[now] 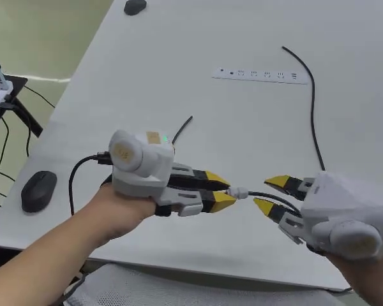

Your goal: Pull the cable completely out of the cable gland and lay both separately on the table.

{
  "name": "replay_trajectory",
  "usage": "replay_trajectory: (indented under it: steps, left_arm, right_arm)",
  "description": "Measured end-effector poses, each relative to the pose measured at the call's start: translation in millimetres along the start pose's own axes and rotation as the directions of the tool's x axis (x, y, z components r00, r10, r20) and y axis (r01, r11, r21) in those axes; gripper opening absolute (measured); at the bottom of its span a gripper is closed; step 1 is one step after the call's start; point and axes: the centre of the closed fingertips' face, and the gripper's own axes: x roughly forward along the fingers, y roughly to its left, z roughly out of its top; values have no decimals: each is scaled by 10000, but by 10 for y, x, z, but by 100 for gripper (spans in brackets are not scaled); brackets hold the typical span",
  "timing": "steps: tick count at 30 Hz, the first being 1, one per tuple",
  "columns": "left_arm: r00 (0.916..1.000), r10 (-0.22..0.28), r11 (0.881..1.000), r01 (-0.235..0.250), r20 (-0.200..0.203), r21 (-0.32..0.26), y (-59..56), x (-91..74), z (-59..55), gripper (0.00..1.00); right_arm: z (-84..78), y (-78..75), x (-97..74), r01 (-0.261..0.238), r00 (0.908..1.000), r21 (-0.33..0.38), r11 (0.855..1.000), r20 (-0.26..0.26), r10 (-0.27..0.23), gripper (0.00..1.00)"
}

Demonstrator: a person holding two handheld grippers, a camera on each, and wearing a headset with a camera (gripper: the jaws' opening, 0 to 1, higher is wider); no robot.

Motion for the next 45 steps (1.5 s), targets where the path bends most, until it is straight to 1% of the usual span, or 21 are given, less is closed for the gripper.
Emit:
replay_trajectory:
  steps: [2, 6, 10, 13, 16, 18, 22, 23, 24, 27, 29, 33, 37, 40, 43, 44, 45]
  left_arm:
    - [10000, 7, 10000, -7, -21, 43, -2, 9, -3, 15]
    - [10000, 45, 9999, -44, -65, 107, 1, 22, -21, 15]
    - [9999, 74, 10000, -74, -67, 67, 8, 22, -32, 15]
    - [9999, 93, 9999, -91, -130, 89, 11, 18, -44, 15]
    - [9998, 113, 9999, -112, -139, 131, 15, 19, -52, 14]
    - [9998, 110, 9998, -108, -144, 164, 12, 20, -56, 14]
    - [9999, 107, 9998, -106, -82, 181, 10, 14, -48, 14]
    - [9999, 105, 9999, -104, -80, 109, 11, 9, -46, 14]
    - [9999, 102, 9999, -101, -73, 77, 13, 5, -44, 14]
    - [9999, 120, 9998, -119, -92, 130, 20, -5, -45, 14]
    - [9999, 128, 9998, -127, -68, 123, 19, -7, -37, 14]
    - [9999, 123, 9998, -122, -57, 135, 17, 1, -43, 14]
    - [9999, 87, 9996, -86, -59, 263, -2, 12, -35, 14]
    - [10000, 63, 9997, -62, -25, 228, 1, 10, -25, 14]
    - [10000, 49, 9998, -49, -12, 181, 10, 5, -18, 14]
    - [10000, 42, 9999, -42, -7, 167, 13, 3, -16, 14]
    - [10000, 33, 9999, -33, 7, 122, 13, 3, -11, 14]
  right_arm:
    - [14, 21, 28, -87, 10000, -589, 9982, -40, 85, 9]
    - [26, 46, 52, -250, 9997, -406, 9989, -24, 249, 6]
    - [19, 89, 67, -398, 9992, -547, 9977, -45, 396, 2]
    - [10, 99, 89, -375, 9993, -559, 9977, -62, 372, 2]
    - [3, 97, 92, -329, 9994, -127, 9994, -60, 329, 1]
    - [-6, 101, 92, -313, 9995, 37, 9995, -43, 313, 1]
    - [-54, 71, 78, -201, 9998, 544, 9983, -46, 204, 0]
    - [-70, 63, 74, -186, 9998, 675, 9975, -65, 191, 0]
    - [-90, 58, 71, -179, 9998, 1010, 9947, -58, 185, 0]
    - [-152, 29, 64, -118, 9999, 1598, 9871, -89, 134, 0]
    - [-198, 6, 61, -44, 9999, 2043, 9789, -140, 74, 0]
    - [-258, -18, 65, 71, 9995, 2332, 9724, -302, 0, 0]
    - [-359, -57, 68, 232, 9991, 3408, 9398, -406, -99, 0]
    - [-428, -88, 65, 328, 9989, 3829, 9232, -433, -176, 0]
    - [-511, -113, 65, 385, 9989, 4465, 8940, -408, -226, 0]
    - [-557, -135, 66, 457, 9987, 4720, 8804, -422, -293, 0]
    - [-588, -137, 68, 455, 9986, 4908, 8701, -453, -267, 0]
